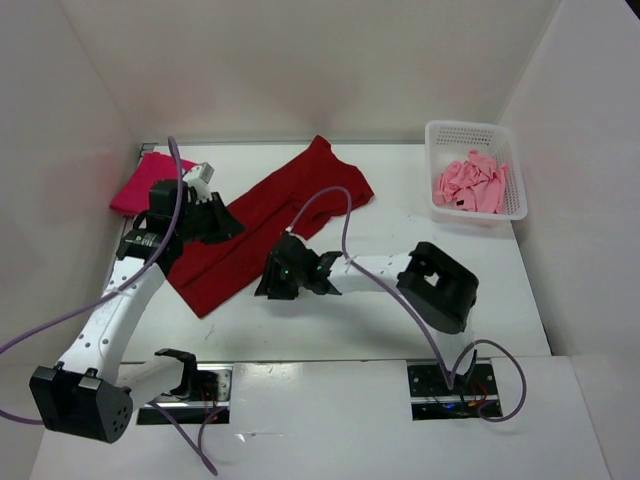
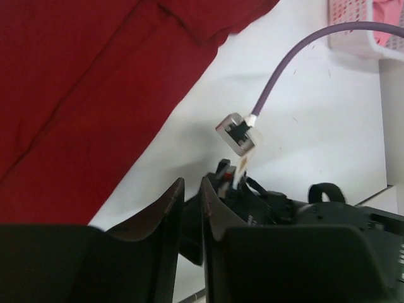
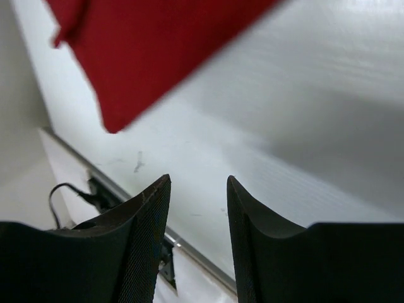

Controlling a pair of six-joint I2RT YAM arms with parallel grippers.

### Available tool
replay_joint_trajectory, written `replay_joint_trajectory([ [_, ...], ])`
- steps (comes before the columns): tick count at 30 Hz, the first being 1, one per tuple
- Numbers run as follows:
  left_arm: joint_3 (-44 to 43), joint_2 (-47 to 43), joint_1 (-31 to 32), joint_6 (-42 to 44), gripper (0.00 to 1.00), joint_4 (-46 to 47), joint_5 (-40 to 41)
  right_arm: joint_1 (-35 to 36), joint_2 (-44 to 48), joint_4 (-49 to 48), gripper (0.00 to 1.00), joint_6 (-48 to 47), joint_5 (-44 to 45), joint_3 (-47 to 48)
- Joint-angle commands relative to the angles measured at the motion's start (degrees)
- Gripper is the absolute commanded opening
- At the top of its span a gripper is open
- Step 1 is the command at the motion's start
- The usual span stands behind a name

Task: Fold and stack the t-shirts
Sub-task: Rotate the tshirt 95 degrees

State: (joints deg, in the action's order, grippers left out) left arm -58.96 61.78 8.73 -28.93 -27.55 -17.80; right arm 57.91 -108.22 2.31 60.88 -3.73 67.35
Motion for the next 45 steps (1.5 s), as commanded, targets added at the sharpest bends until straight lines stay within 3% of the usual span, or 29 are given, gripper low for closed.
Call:
replay_joint_trajectory([
  [1, 1.74, -1.31, -0.03, -1.39, 0.25, -0.93, 0.4, -0.69, -1.62, -10.91, 0.47, 7.22, 5.13, 1.2],
  [6, 1.22, -0.61, -0.56, -4.64, 0.51, 0.47, 2.25, 0.62, -8.84, -11.44, 0.47, 12.58, 5.05, 3.49],
  [10, 1.21, 0.01, -1.09, -6.13, 0.59, 1.89, 3.12, 0.63, -13.06, -12.5, 0.5, 15.31, 5.75, 6.46],
  [14, -0.27, 1.41, -1.09, -5.35, 0.6, 1.89, 3.83, 1.23, -19.21, -9.88, 0.49, 17.25, 4.34, 12.36],
  [17, -2.3, 3.0, -1.09, -4.73, 0.6, 1.89, 3.83, 1.24, -22.46, -9.86, 0.35, 19.27, 3.02, 14.82],
  [18, -2.3, 3.61, -1.09, -4.73, 0.6, 1.89, 2.96, 1.24, -23.08, -8.73, 0.22, 19.27, 3.02, 15.52],
  [20, -2.3, 4.13, -1.09, -4.73, 0.6, 2.5, 2.17, 1.24, -23.7, -6.8, 0.12, 17.71, 3.02, 16.76],
  [21, -1.52, 4.14, -1.09, -4.73, 0.6, 3.02, 2.16, 1.24, -22.48, -5.05, 0.05, 16.82, 3.72, 16.76],
  [23, -0.99, 4.14, -1.09, -4.73, 0.6, 3.55, 1.63, 1.24, -17.92, -4.25, 0.01, 14.11, 5.04, 13.79],
  [30, -1.24, 11.42, -1.09, -4.73, 0.6, 8.3, 0.93, -1.75, 1.68, -3.9, 0.01, 8.74, 0.91, -10.0],
  [41, -11.43, 29.26, 3.22, -2.63, 0.6, 15.06, 4.26, -14.48, 31.73, 11.65, 0.04, 1.17, -3.22, -32.54],
  [45, -17.5, 40.05, 4.36, -1.31, 0.6, 16.65, 9.35, -20.27, 43.6, 18.25, 0.3, -0.93, -2.16, -34.66],
])
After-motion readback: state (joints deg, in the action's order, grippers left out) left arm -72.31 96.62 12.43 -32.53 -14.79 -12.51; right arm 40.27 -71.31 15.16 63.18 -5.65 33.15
